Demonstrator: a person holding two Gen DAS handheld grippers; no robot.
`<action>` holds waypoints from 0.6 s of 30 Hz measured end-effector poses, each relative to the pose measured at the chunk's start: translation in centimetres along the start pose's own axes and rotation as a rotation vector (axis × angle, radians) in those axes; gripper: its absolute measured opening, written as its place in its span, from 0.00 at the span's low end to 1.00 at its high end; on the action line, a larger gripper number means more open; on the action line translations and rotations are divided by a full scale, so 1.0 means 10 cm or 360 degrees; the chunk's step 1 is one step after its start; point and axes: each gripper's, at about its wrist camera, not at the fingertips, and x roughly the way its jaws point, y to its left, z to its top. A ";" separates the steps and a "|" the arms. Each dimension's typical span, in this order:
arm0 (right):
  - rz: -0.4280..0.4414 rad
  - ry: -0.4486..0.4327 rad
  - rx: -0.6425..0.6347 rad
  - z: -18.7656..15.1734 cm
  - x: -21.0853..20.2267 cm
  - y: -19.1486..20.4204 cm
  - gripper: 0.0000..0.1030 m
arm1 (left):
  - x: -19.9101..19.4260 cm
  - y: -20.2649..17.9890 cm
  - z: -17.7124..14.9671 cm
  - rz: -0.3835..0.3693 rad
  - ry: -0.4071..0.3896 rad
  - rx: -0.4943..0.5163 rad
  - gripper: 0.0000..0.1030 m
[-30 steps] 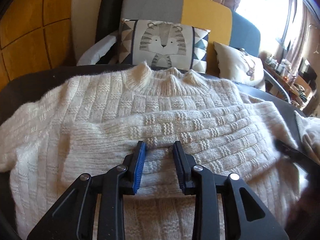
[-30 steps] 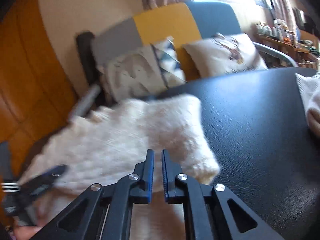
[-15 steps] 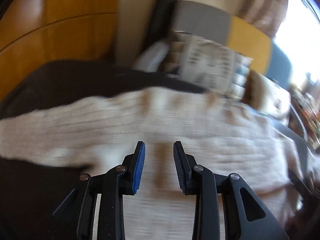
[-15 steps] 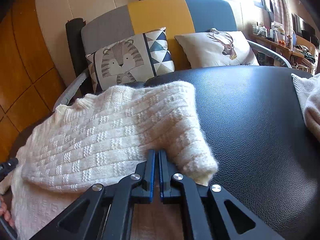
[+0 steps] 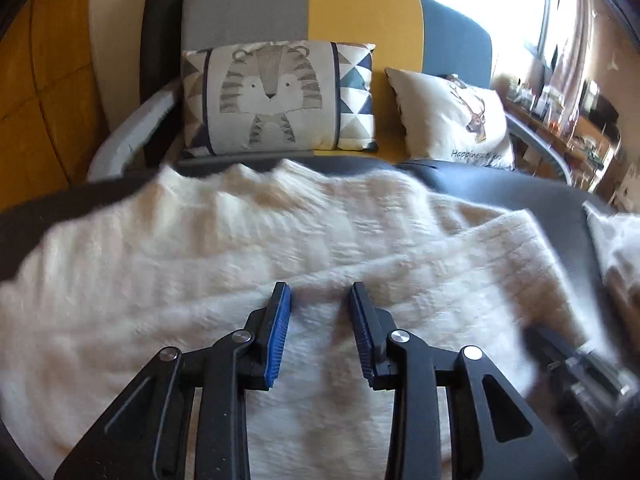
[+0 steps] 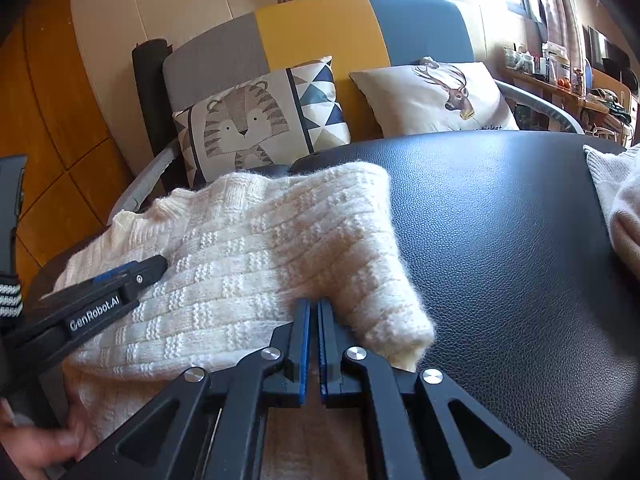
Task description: Fold clothes
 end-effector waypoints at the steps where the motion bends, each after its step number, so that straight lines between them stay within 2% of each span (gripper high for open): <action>1: -0.0003 -0.0001 -0.0002 0.00 0.00 0.01 0.01 | 0.01 0.07 0.01 0.0012 -0.0002 0.0011 0.34; 3: -0.0007 -0.0001 -0.0008 0.00 0.00 0.02 0.01 | 0.00 0.26 0.03 -0.0001 0.0008 -0.0015 0.35; 4: -0.0007 -0.0001 -0.0009 0.00 0.00 0.02 0.01 | -0.01 0.38 0.04 0.0050 0.0014 -0.0031 0.59; 5: -0.0006 -0.0001 -0.0010 0.00 0.00 0.02 0.01 | -0.02 0.52 0.03 0.0128 0.0021 -0.0057 0.79; 6: -0.0004 0.0000 -0.0009 0.00 0.01 0.02 0.01 | -0.04 0.65 0.03 0.0174 0.0027 -0.0101 0.79; 9: -0.0001 0.0001 -0.0011 0.01 0.01 0.02 0.01 | -0.18 1.02 0.02 0.0138 0.0032 -0.0320 0.77; 10: -0.0001 0.0001 -0.0010 0.01 0.01 0.02 0.01 | -0.31 1.12 0.00 0.0148 -0.0016 -0.0366 0.77; 11: 0.0000 0.0001 -0.0010 0.01 0.01 0.01 0.01 | -0.45 1.21 -0.05 0.0123 -0.0083 -0.0426 0.77; 13: 0.0000 0.0000 -0.0012 0.02 0.01 0.01 0.01 | -0.64 1.25 -0.16 -0.0019 -0.0151 -0.0492 0.77; 15: 0.0000 -0.0001 -0.0014 0.02 0.01 0.00 0.01 | -0.75 1.15 -0.26 -0.0109 -0.0162 -0.0448 0.76; 18: 0.0003 -0.0001 -0.0012 0.02 0.01 0.00 0.01 | -0.67 0.90 -0.39 -0.0123 -0.0070 -0.0292 0.76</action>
